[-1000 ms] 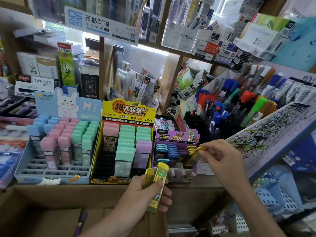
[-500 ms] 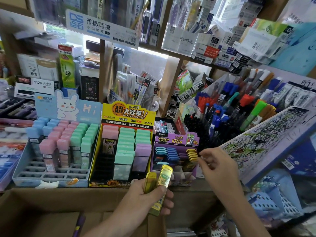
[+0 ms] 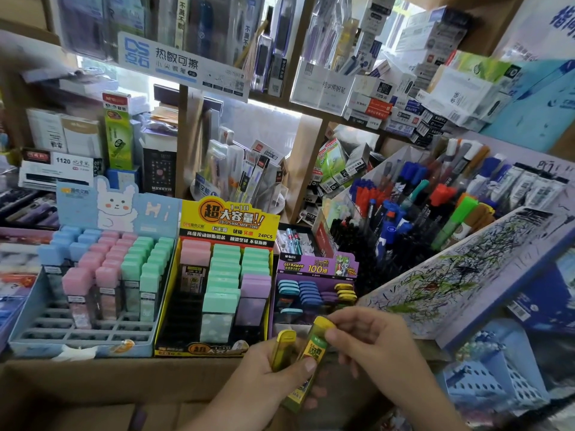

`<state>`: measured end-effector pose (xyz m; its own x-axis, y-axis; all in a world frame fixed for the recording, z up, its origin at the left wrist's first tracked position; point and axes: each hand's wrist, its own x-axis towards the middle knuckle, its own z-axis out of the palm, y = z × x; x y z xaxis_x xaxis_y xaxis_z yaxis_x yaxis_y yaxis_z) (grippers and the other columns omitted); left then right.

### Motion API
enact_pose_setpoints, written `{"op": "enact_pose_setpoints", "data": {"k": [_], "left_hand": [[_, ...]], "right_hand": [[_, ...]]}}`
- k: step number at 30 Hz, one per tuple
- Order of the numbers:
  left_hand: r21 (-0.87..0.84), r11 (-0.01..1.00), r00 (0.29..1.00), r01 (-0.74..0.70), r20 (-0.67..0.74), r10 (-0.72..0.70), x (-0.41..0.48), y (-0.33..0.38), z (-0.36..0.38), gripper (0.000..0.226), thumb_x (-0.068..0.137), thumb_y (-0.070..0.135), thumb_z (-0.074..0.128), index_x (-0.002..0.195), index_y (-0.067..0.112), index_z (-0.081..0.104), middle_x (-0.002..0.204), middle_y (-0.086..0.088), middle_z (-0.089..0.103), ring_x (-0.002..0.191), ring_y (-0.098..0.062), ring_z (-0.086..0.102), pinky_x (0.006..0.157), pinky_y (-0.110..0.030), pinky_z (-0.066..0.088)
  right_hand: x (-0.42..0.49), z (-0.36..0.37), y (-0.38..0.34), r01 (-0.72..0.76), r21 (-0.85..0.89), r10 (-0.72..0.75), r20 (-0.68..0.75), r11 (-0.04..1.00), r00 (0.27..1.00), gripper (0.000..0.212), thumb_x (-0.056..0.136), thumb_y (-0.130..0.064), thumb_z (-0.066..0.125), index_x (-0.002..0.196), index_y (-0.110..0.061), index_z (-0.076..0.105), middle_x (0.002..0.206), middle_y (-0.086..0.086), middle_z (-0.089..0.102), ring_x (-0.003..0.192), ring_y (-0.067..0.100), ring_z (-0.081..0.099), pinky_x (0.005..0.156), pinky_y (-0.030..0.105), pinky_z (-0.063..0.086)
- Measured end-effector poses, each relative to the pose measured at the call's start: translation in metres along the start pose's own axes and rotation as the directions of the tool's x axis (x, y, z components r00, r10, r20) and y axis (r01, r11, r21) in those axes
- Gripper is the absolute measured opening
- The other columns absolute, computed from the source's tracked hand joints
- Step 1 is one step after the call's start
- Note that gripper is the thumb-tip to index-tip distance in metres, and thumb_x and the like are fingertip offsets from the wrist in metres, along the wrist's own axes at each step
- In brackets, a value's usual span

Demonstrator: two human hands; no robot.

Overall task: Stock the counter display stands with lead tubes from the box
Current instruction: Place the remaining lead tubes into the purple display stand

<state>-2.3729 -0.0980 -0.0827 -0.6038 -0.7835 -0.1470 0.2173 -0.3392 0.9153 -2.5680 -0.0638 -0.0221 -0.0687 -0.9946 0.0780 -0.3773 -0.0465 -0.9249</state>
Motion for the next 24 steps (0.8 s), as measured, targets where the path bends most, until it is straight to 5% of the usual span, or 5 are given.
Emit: {"op": "enact_pose_setpoints", "data": {"k": [3,9,16,20,24], "left_hand": [[0.043,0.999,0.999,0.030,-0.044,-0.028,0.001,-0.001,0.001,0.022,0.095,0.019,0.069,0.115,0.010,0.073,0.108,-0.020,0.076,0.102,-0.033,0.075,0.090,-0.050,0.061],[-0.046,0.997,0.988,0.054,-0.141,-0.060,0.001,0.003,0.002,0.016,0.102,0.014,0.058,0.103,0.009,0.074,0.104,-0.013,0.078,0.104,-0.024,0.075,0.084,-0.036,0.063],[0.214,0.977,0.990,-0.024,-0.130,0.053,-0.003,0.006,-0.003,0.016,0.106,0.016,0.051,0.106,0.009,0.065,0.058,-0.001,0.058,0.050,-0.014,0.054,0.051,-0.022,0.042],[0.209,0.978,0.990,-0.019,-0.136,0.049,-0.003,0.003,-0.006,0.013,0.104,0.015,0.056,0.106,0.006,0.064,0.057,-0.002,0.040,0.045,-0.012,0.041,0.048,-0.020,0.033],[0.181,0.984,0.988,0.003,-0.151,0.025,-0.006,0.007,-0.008,0.016,0.099,0.023,0.064,0.106,0.009,0.068,0.060,0.001,0.044,0.049,-0.010,0.045,0.049,-0.018,0.037]], "right_hand": [[-0.001,-0.009,-0.003,0.010,0.071,-0.006,-0.056,0.997,0.998,0.011,0.080,-0.017,0.080,0.089,-0.021,0.079,0.077,0.015,0.074,0.060,0.024,0.065,0.046,0.028,0.051],[0.001,-0.044,0.001,0.103,-0.008,-0.102,-0.238,0.995,0.966,0.023,0.086,0.003,0.073,0.090,-0.018,0.079,0.074,0.016,0.071,0.060,0.025,0.064,0.049,0.028,0.054],[0.012,-0.056,0.013,0.161,-0.166,-0.209,-0.329,0.973,0.921,0.036,0.089,0.008,0.070,0.089,-0.027,0.078,0.074,0.010,0.074,0.065,0.024,0.071,0.061,0.029,0.062],[0.016,-0.054,0.017,0.187,-0.180,-0.239,-0.336,0.966,0.911,0.030,0.089,0.010,0.070,0.090,-0.019,0.076,0.073,0.009,0.074,0.066,0.024,0.073,0.064,0.033,0.063],[0.020,-0.052,0.016,0.212,-0.207,-0.272,-0.336,0.955,0.902,0.035,0.089,0.010,0.070,0.089,-0.024,0.075,0.078,0.008,0.076,0.070,0.022,0.075,0.067,0.028,0.063]]}}
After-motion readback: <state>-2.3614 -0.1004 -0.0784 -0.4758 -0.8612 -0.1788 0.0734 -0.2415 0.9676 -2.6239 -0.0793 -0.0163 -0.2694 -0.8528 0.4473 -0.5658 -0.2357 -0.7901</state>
